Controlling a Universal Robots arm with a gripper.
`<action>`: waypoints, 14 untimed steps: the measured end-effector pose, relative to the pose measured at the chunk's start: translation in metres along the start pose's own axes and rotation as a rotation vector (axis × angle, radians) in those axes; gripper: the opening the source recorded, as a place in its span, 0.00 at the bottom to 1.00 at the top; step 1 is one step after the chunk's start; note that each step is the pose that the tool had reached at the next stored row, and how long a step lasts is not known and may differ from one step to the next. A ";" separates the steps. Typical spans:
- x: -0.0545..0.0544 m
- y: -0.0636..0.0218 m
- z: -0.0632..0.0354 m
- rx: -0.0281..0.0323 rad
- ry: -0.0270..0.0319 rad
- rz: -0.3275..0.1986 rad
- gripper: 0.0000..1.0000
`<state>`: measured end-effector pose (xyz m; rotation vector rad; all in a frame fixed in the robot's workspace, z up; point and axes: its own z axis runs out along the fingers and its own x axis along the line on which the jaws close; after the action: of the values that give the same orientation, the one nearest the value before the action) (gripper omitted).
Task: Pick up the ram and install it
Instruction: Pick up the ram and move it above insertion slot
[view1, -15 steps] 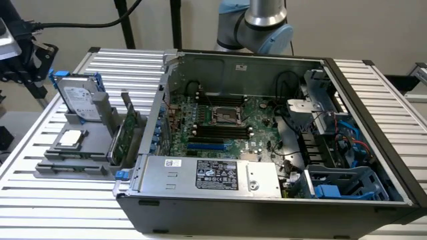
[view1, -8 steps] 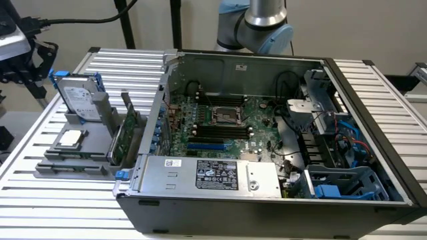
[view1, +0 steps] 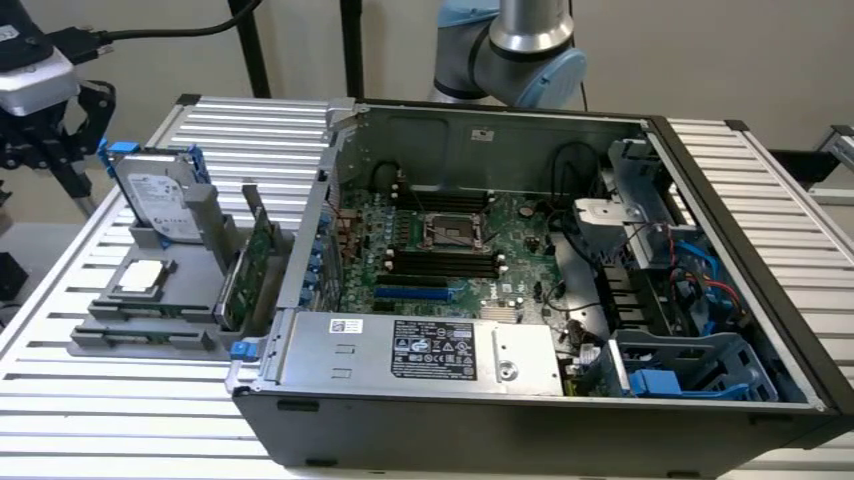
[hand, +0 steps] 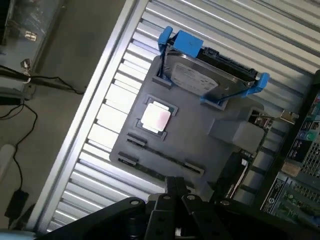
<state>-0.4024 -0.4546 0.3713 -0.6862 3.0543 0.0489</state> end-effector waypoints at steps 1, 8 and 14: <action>0.000 0.0000 0.0001 0.0000 0.0006 -0.018 0.00; 0.000 -0.0001 0.0005 0.0008 0.0064 -0.145 0.00; 0.000 0.0000 0.0010 0.0019 0.0126 -0.254 0.00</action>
<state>-0.4024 -0.4546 0.3702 -1.0709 2.9501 0.0392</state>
